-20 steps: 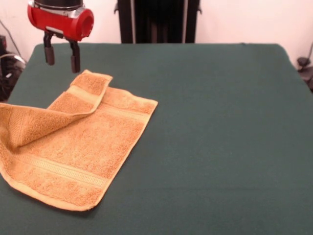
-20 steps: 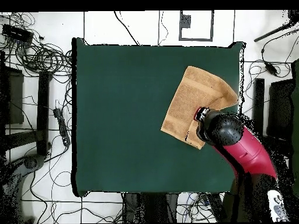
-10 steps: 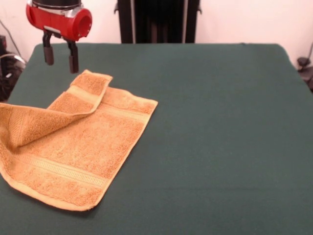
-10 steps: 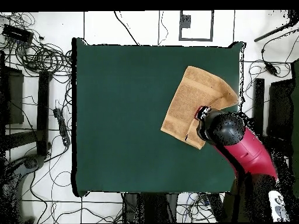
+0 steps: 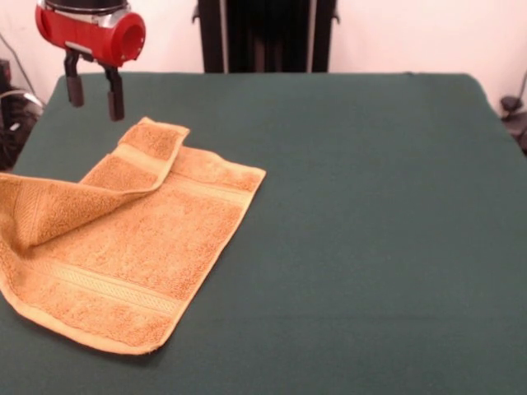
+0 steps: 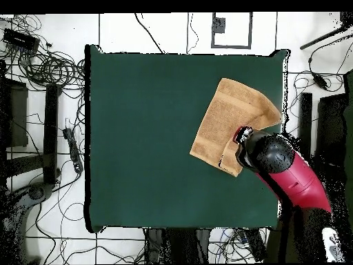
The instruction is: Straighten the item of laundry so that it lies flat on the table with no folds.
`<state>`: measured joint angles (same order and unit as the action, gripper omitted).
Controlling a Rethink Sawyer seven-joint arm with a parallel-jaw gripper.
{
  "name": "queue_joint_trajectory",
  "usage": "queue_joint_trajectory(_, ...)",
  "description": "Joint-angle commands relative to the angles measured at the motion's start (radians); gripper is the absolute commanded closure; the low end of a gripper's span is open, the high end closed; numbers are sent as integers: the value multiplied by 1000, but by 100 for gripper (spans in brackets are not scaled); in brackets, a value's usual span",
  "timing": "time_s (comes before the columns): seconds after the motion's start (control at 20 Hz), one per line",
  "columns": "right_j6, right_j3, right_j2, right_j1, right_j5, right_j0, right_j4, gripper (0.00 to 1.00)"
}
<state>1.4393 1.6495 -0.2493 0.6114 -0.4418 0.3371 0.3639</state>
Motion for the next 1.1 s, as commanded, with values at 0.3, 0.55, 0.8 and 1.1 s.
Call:
queue_joint_trajectory(0.3,284,-89,29,-96,-203,11,41,0)
queue_joint_trajectory(0.55,258,-121,16,-102,-235,53,20,0)
queue_joint_trajectory(0.8,225,-156,20,-124,-243,106,0,0)
queue_joint_trajectory(1.1,195,-194,20,-133,-264,164,-21,0)
